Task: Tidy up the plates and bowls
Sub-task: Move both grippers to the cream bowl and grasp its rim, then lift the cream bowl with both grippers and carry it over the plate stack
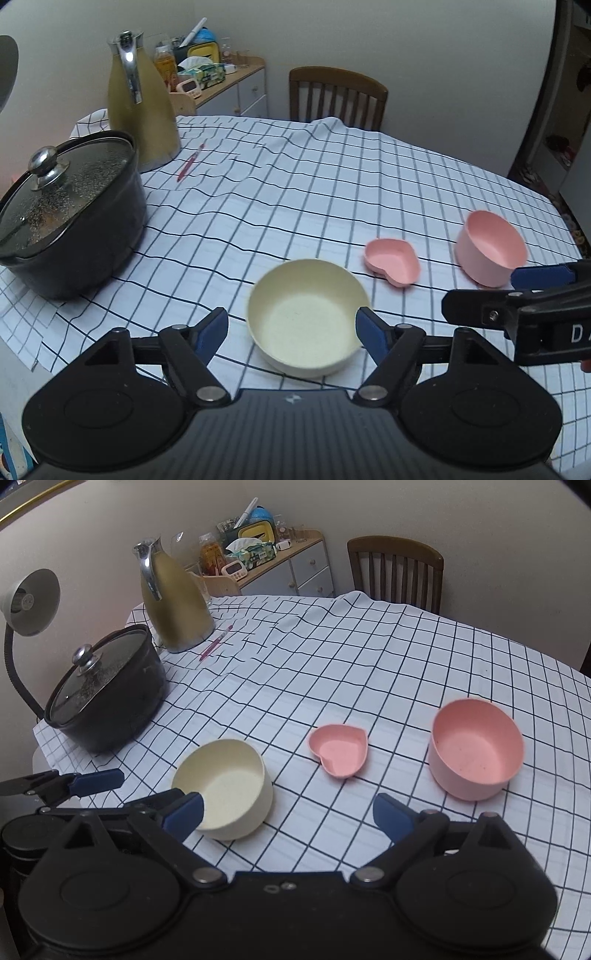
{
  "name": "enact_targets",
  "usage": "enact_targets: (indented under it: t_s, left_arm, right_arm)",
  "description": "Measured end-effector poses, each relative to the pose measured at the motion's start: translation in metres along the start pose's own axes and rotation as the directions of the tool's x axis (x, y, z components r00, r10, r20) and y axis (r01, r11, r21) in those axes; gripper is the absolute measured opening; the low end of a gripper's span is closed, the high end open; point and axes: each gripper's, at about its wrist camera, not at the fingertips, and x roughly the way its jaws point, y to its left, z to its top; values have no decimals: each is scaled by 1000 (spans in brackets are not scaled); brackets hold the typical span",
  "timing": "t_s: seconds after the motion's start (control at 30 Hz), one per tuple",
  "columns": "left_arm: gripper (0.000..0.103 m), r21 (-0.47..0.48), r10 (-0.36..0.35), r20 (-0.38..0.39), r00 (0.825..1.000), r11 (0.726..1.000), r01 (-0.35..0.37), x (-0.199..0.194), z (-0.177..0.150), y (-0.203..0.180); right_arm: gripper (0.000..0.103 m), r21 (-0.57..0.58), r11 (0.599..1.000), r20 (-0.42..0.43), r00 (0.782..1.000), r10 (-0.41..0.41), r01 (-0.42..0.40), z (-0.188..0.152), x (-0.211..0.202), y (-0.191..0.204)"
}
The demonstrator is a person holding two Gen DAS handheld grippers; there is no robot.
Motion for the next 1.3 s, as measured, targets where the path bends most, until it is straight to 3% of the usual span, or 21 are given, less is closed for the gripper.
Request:
enact_targets:
  t_s: [0.27,0.47,0.57,0.67,0.77,0.97,1.1,1.3]
  left_arm:
    - [76,-68,14,-66,998,997,-19,41,5,28]
    - [74,-116,23,-134,991,993,-38,73,0,47]
    - [63,-155,-12,-169,986,988,-14,82,-4,56]
    - [54,-184,-61,-184,981,983,27,84,-7,58]
    - [38,-170,-74,-201,977,985,39,86,-9,53]
    - [18,-192,-101,-198,975,979,63,85,-9,49]
    - [15,-185,-96,-198,976,981,59,83,-8,46]
    - [13,-170,-85,-205,975,984,50,75,-10,45]
  right_arm:
    - [90,-12,1000,-68,998,-8,8,9,42,4]
    - [75,-14,1000,-154,988,-7,5,10,75,6]
    - [69,-20,1000,-180,984,-1,-3,11,88,9]
    - [57,-18,1000,-196,981,7,-10,13,97,11]
    - [45,7,1000,-215,976,22,-21,12,105,11]
    - [29,28,999,-232,972,39,-34,10,109,12]
    - [13,33,999,-238,970,48,-41,11,110,16]
    - [12,12,1000,-255,967,15,-13,7,107,23]
